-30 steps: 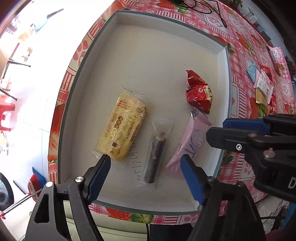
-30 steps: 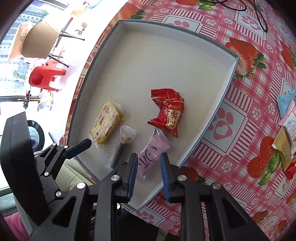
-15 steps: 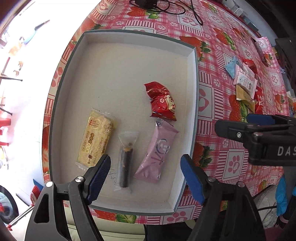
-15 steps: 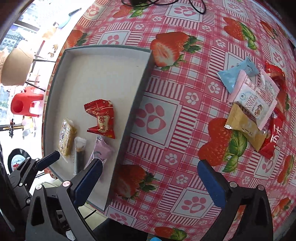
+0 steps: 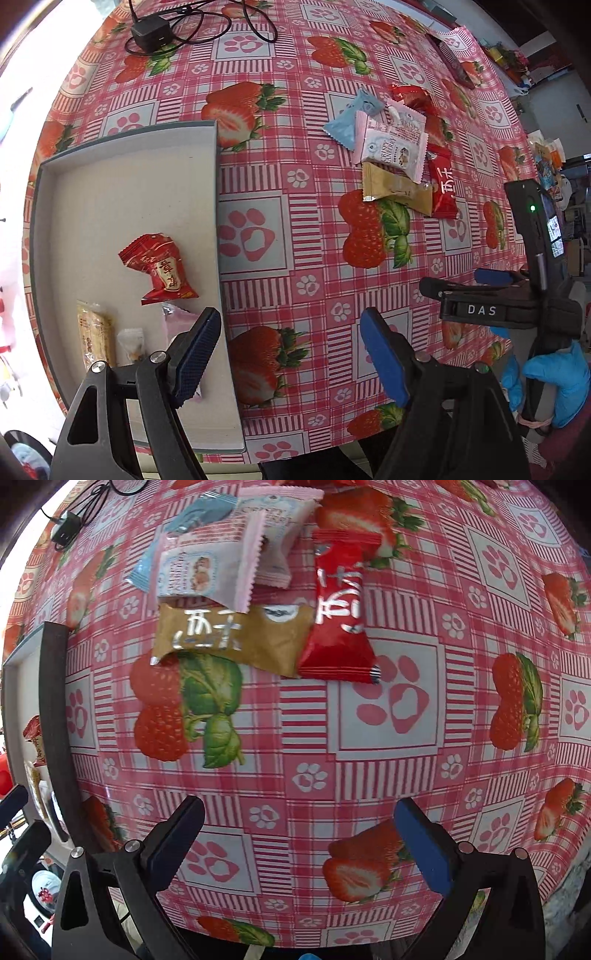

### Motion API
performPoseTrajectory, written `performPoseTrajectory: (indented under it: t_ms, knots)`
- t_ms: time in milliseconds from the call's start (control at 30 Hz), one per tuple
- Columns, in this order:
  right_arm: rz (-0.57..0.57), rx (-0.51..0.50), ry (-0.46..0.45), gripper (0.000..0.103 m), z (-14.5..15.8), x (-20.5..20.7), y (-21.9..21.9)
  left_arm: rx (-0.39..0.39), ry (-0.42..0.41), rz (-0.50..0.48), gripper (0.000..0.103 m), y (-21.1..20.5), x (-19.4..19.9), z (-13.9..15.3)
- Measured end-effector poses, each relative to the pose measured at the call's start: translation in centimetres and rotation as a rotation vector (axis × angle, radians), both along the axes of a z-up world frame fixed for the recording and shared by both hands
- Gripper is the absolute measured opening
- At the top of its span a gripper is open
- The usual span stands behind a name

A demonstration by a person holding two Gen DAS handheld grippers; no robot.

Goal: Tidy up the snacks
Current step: 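Withdraw both open grippers from the tray toward the remaining snacks, then grasp the pink Crispy Cranberry packet with the left gripper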

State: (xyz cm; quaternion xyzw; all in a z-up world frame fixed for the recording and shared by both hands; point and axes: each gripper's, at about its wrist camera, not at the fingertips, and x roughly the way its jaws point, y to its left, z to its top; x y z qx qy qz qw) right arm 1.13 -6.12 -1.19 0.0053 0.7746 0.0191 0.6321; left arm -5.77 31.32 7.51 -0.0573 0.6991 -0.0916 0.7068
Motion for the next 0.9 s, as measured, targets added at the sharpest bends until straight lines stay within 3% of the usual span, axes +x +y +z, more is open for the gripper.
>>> performPoseTrajectory:
  t_ms: [167,267,367,567,733,900]
  knots:
    - [-0.034,-0.050,0.050,0.103,-1.8,-3.0,-5.3,-0.076,0.070,0.052,0.081,-2.4,3.0,-1.3]
    - [-0.072,-0.005,0.070,0.103,-2.5,-4.5,-7.6,-0.108,0.112,0.120,0.081,-3.4,5.2,-2.1]
    - [-0.046,-0.007,0.066,0.103,-2.8,-5.7,-8.4,-0.177,0.174,0.243,0.081,-3.6,7.7,-3.2]
    - [-0.009,-0.018,0.060,0.103,-2.5,-6.7,-5.6,-0.352,0.331,0.555,0.081,-3.3,11.4,-6.4]
    - [0.012,-0.020,0.040,0.103,-2.3,-4.9,-2.9,-0.342,0.358,0.654,0.081,-4.1,12.7,-7.2]
    - [0.031,-0.021,0.022,0.103,-2.1,-6.0,-1.9,-0.291,0.366,0.682,0.083,-5.4,13.1,-7.8]
